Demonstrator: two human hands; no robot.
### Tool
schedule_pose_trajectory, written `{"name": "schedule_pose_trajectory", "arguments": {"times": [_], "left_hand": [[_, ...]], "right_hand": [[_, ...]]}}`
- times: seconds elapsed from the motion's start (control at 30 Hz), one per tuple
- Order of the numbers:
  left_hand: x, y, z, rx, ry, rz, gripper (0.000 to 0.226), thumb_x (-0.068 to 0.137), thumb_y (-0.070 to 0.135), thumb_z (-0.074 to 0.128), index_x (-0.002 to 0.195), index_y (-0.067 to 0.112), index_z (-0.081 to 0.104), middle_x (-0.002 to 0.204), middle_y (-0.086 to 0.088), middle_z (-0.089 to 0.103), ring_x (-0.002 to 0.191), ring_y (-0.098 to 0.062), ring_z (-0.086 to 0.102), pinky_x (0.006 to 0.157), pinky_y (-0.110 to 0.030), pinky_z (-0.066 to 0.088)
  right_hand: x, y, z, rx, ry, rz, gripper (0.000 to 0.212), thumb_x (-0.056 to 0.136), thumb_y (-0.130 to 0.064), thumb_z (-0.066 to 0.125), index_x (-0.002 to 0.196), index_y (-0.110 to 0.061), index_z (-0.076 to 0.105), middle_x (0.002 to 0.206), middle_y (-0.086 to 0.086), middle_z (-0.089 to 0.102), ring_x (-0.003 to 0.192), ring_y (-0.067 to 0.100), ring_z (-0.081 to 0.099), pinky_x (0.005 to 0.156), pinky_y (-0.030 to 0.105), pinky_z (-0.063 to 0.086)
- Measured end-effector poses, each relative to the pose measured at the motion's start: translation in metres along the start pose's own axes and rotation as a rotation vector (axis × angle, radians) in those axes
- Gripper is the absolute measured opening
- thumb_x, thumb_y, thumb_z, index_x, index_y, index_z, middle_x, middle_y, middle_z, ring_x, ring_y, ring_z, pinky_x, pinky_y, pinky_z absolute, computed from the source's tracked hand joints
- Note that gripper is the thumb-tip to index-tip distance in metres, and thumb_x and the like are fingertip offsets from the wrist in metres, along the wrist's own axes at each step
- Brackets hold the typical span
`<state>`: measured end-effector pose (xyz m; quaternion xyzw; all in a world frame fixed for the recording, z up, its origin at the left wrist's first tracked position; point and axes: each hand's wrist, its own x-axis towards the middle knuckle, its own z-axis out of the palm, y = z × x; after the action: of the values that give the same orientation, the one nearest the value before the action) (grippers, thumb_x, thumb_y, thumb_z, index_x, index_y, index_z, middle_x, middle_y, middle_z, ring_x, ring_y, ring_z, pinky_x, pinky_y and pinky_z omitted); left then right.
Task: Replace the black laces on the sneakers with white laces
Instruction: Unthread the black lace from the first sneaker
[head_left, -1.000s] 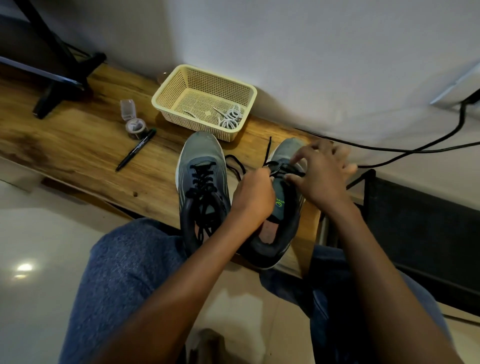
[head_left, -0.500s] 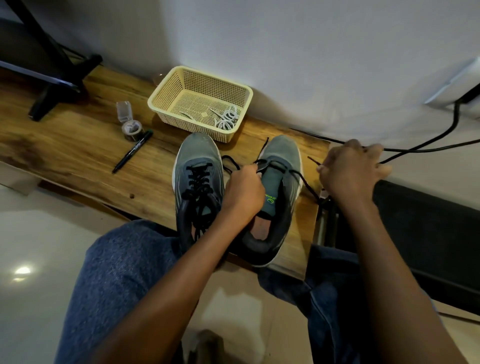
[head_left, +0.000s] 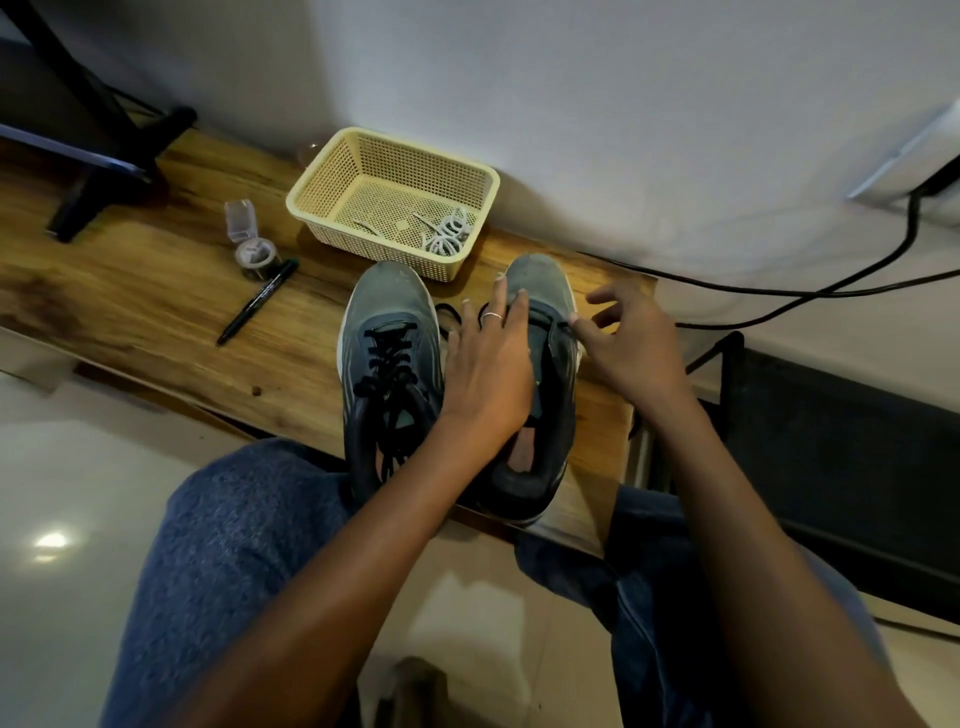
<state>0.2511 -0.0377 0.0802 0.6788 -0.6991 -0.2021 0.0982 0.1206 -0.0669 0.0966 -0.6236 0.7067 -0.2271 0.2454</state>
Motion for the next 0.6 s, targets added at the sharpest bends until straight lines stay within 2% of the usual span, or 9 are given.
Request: {"name": "schedule_pose_trajectory", "arguments": {"times": [0.07, 0.13, 0.23, 0.3, 0.47, 0.6], "left_hand": [[0.0029, -0.0013, 0.0022, 0.100, -0.040, 0.050, 0.075, 0.091, 0.013, 0.059, 0.152, 0.017, 0.017, 0.162, -0.004, 0.004, 0.146, -0.037, 0.005, 0.117, -0.051, 0.016], [0.0037, -0.0020, 0.0023, 0.149, -0.044, 0.080, 0.074, 0.087, 0.014, 0.065, 0.149, 0.018, 0.026, 0.159, -0.003, 0.016, 0.144, -0.034, 0.014, 0.116, -0.051, 0.021], [0.0019, -0.0013, 0.0010, 0.193, 0.034, 0.090, 0.059, 0.089, 0.015, 0.062, 0.142, 0.018, 0.036, 0.151, -0.003, 0.033, 0.133, -0.031, 0.034, 0.107, -0.046, 0.035], [0.0007, -0.0004, 0.0008, 0.198, 0.077, 0.087, 0.046, 0.092, 0.016, 0.057, 0.136, 0.017, 0.042, 0.141, -0.005, 0.042, 0.126, -0.031, 0.040, 0.097, -0.043, 0.039], [0.0007, 0.0005, 0.0012, 0.175, 0.130, 0.057, 0.035, 0.093, 0.025, 0.059, 0.126, 0.017, 0.051, 0.132, -0.008, 0.046, 0.121, -0.030, 0.043, 0.089, -0.041, 0.042], [0.0005, 0.0008, 0.0028, 0.165, 0.157, 0.041, 0.030, 0.093, 0.024, 0.059, 0.121, 0.015, 0.054, 0.130, -0.010, 0.045, 0.118, -0.030, 0.044, 0.086, -0.039, 0.045]], "right_hand": [[-0.0041, -0.0017, 0.0058, -0.027, -0.108, -0.016, 0.038, 0.089, -0.036, 0.064, 0.119, -0.014, 0.058, 0.098, 0.002, 0.062, 0.090, 0.017, 0.059, 0.069, 0.025, 0.038], [-0.0058, -0.0023, 0.0094, -0.032, -0.181, -0.013, 0.044, 0.087, -0.038, 0.065, 0.122, -0.013, 0.057, 0.111, 0.004, 0.063, 0.100, 0.020, 0.059, 0.074, 0.027, 0.043], [-0.0050, -0.0033, 0.0067, -0.001, -0.241, 0.033, 0.050, 0.083, -0.033, 0.067, 0.127, -0.013, 0.056, 0.117, 0.007, 0.064, 0.099, 0.023, 0.062, 0.082, 0.036, 0.054], [-0.0055, -0.0044, 0.0045, -0.013, -0.308, 0.058, 0.054, 0.080, -0.030, 0.069, 0.129, -0.012, 0.055, 0.116, 0.009, 0.064, 0.094, 0.025, 0.065, 0.082, 0.040, 0.056], [-0.0086, -0.0090, 0.0024, 0.001, -0.426, 0.071, 0.066, 0.076, -0.031, 0.074, 0.134, -0.010, 0.051, 0.123, 0.012, 0.062, 0.101, 0.028, 0.064, 0.087, 0.045, 0.055], [-0.0102, -0.0103, 0.0022, -0.014, -0.457, 0.069, 0.065, 0.078, -0.028, 0.072, 0.136, -0.011, 0.048, 0.125, 0.012, 0.061, 0.103, 0.027, 0.064, 0.086, 0.043, 0.056]]}}
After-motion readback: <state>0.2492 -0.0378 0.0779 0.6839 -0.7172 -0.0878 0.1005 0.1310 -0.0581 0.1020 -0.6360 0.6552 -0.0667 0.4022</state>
